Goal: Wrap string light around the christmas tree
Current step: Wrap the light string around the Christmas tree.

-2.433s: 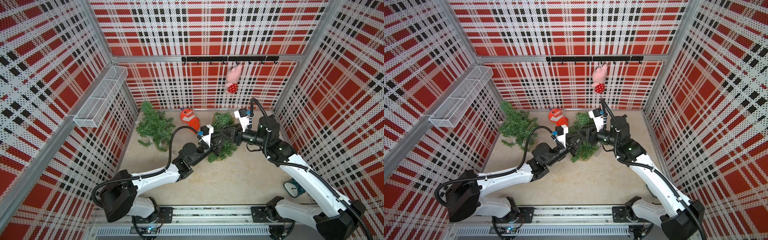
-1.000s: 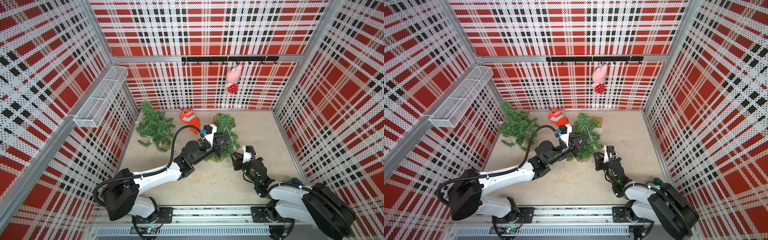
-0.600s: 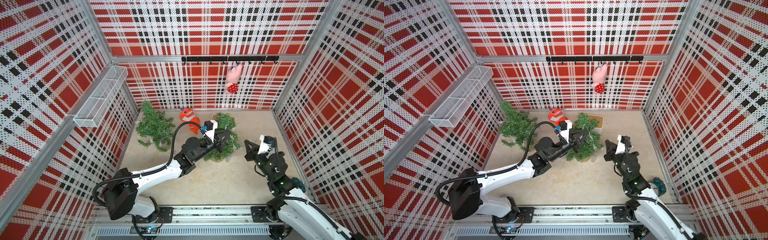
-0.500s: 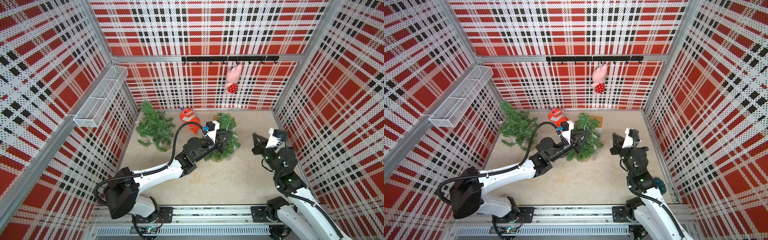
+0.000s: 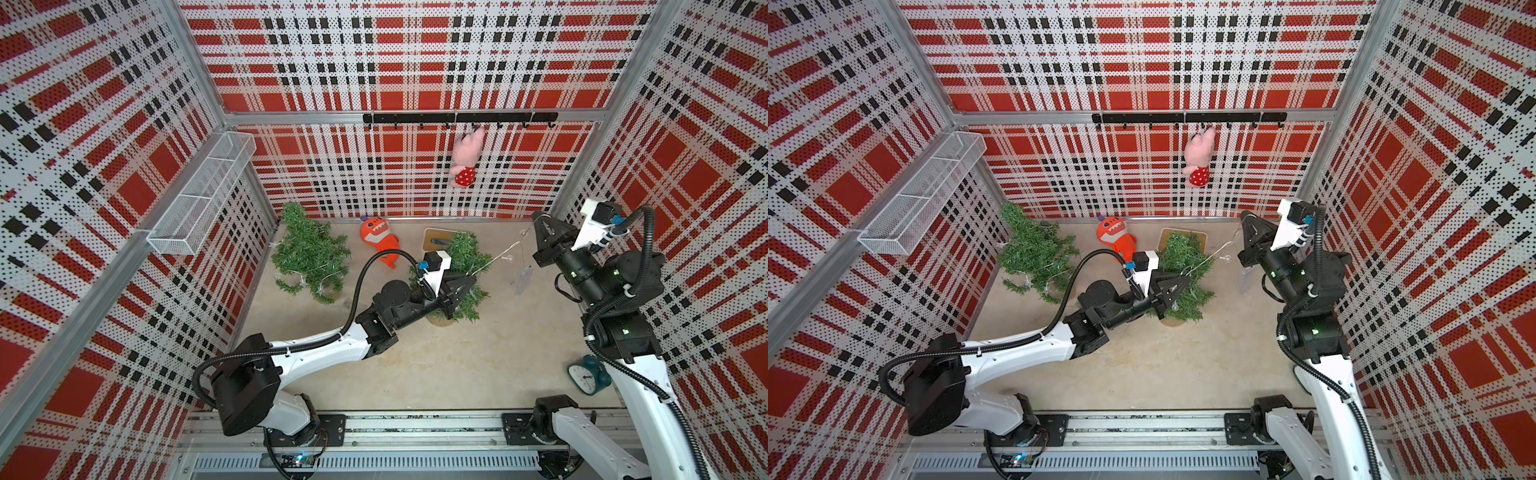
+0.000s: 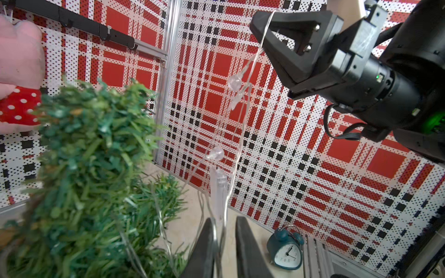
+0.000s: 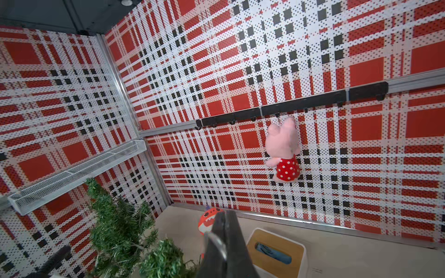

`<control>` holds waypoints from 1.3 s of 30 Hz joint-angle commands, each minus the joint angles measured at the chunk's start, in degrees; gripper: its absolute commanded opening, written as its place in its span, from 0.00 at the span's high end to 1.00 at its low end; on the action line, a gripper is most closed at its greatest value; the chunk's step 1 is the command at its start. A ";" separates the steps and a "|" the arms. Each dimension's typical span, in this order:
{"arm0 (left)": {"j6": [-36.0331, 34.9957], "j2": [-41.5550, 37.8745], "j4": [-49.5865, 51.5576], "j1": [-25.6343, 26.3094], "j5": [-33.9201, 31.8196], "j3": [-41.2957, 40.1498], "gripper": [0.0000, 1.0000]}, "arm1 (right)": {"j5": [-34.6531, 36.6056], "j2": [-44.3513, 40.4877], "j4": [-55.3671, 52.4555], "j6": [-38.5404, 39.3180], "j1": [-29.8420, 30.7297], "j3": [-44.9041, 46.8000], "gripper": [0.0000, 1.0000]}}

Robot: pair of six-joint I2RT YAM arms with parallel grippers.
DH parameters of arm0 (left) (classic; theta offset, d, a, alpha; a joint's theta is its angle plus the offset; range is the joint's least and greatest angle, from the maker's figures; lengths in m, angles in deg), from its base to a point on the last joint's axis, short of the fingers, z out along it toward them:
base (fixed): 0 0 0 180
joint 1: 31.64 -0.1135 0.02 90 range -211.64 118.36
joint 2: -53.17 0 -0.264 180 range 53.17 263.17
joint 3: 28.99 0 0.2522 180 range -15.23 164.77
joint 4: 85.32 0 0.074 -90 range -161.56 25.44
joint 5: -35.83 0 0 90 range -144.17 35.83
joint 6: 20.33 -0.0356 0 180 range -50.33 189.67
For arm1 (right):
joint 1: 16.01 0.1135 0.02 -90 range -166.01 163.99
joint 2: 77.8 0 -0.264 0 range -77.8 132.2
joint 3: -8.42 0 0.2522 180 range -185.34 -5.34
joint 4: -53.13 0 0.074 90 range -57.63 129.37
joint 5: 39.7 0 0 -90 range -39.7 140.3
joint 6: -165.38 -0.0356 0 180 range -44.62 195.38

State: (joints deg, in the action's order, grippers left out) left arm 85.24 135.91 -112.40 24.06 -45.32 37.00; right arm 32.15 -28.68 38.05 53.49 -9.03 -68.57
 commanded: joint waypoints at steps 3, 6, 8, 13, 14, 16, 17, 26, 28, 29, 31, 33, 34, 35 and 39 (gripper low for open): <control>0.89 -3.36 -0.23 -0.40 0.21 -0.78 0.96 | -8.91 0.93 2.68 -3.39 -0.29 2.84 1.00; 1.45 -6.01 1.48 -1.33 -1.47 -3.19 0.96 | -10.08 -0.96 2.94 -4.00 -0.22 6.22 1.00; 1.49 -9.13 3.81 -2.45 -3.08 -5.00 0.96 | -12.08 -1.49 1.58 -3.90 -0.15 6.93 1.00; 0.89 -16.96 9.44 -5.39 -7.64 -8.85 0.96 | -16.60 -0.86 -0.56 -3.00 4.21 7.80 1.00; 1.11 -17.84 9.93 -6.33 -8.67 -9.89 0.96 | -16.02 -0.28 -0.90 -2.33 6.14 8.01 1.00; 2.71 -18.36 10.13 -9.17 -10.25 -11.76 0.96 | -14.11 1.16 -1.40 -0.63 10.09 8.16 1.00; 3.43 -18.11 9.93 -10.89 -9.78 -12.41 0.96 | -13.09 2.05 -1.43 0.17 11.81 8.12 1.00; 1.19 -8.15 7.14 -15.28 -7.91 -11.14 0.95 | -10.82 8.00 5.50 -1.82 14.30 12.75 0.99; 1.89 -5.72 6.08 -15.23 -7.87 -12.25 0.96 | -10.77 7.54 6.55 -2.40 14.36 15.44 0.94; 2.22 -5.13 5.59 -15.23 -7.88 -12.92 0.96 | -10.85 7.07 6.75 -2.54 14.31 16.57 0.90; 3.28 -4.28 3.67 -15.22 -7.10 -14.67 0.95 | -11.02 5.91 6.52 -2.47 14.34 18.63 0.80; 4.24 -3.37 1.71 -15.02 -5.19 -15.50 0.94 | -10.73 5.13 5.54 -2.19 14.33 20.17 0.75; 4.60 -2.65 1.18 -14.74 -4.25 -15.34 0.94 | -10.73 4.88 4.60 -1.87 14.35 20.73 0.72; 4.65 -1.91 0.83 -14.45 -3.65 -15.11 0.93 | -10.72 4.83 3.71 -1.45 14.36 21.07 0.68; 5.22 0.38 0.44 -13.43 -2.06 -14.48 0.88 | -10.63 3.15 -1.13 0.71 14.16 22.56 0.54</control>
State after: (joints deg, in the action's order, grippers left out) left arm 89.70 134.75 -110.45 9.77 -49.85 22.16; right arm 21.51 -23.34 39.95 52.16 4.94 -47.01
